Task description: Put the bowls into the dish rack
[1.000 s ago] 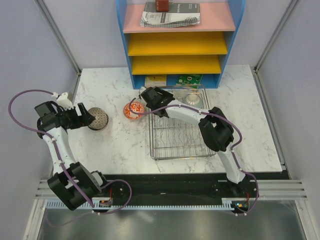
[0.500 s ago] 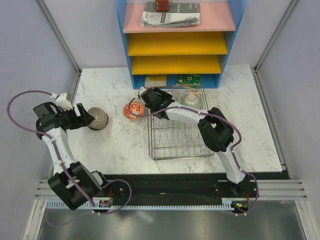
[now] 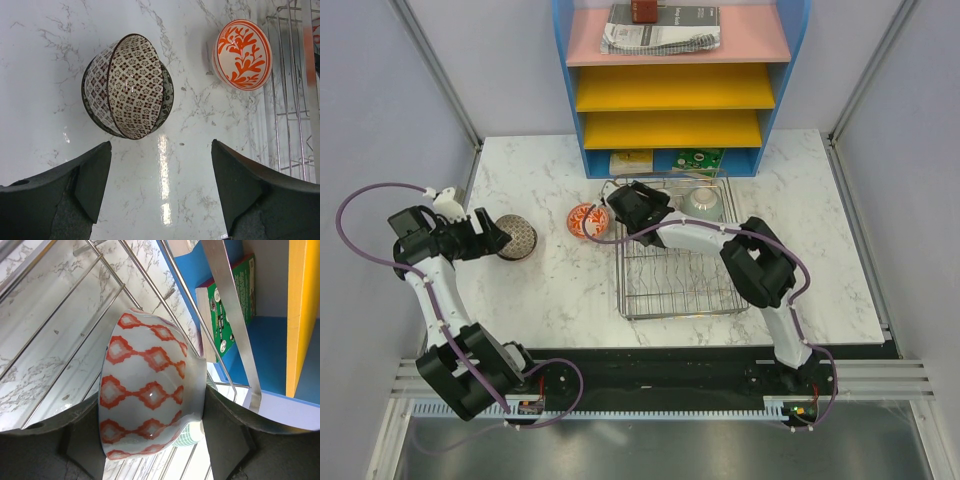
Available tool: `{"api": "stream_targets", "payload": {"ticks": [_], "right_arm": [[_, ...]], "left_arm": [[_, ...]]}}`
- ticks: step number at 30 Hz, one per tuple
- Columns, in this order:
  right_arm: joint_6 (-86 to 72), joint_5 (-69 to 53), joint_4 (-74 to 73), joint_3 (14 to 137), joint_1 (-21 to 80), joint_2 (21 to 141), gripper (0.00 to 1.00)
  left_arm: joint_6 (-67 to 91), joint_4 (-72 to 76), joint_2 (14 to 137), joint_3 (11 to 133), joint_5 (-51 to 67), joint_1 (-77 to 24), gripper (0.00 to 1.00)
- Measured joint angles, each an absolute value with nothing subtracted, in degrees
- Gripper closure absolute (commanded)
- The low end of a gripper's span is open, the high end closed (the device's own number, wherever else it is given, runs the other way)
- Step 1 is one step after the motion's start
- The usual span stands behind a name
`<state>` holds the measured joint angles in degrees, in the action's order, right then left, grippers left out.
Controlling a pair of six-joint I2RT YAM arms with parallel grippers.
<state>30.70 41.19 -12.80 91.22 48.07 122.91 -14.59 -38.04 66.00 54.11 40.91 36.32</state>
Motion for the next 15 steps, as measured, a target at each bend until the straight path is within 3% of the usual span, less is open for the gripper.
{"api": "stream_targets", "payload": {"ticks": [6, 10, 15], "right_arm": [[30.9, 40.3, -10.9, 88.9, 48.0, 121.5, 0.89], [30.9, 39.5, -9.9, 87.5, 47.9, 120.6, 0.59], [30.7, 38.2, -9.6, 86.2, 47.7, 119.5, 0.34]], "left_arm": [[-14.6, -38.0, 65.7, 54.0, 41.1, 36.3, 0.13], [-14.6, -38.0, 65.2, 54.0, 41.1, 36.3, 0.13], [-14.6, -38.0, 65.2, 54.0, 41.1, 36.3, 0.13]]}}
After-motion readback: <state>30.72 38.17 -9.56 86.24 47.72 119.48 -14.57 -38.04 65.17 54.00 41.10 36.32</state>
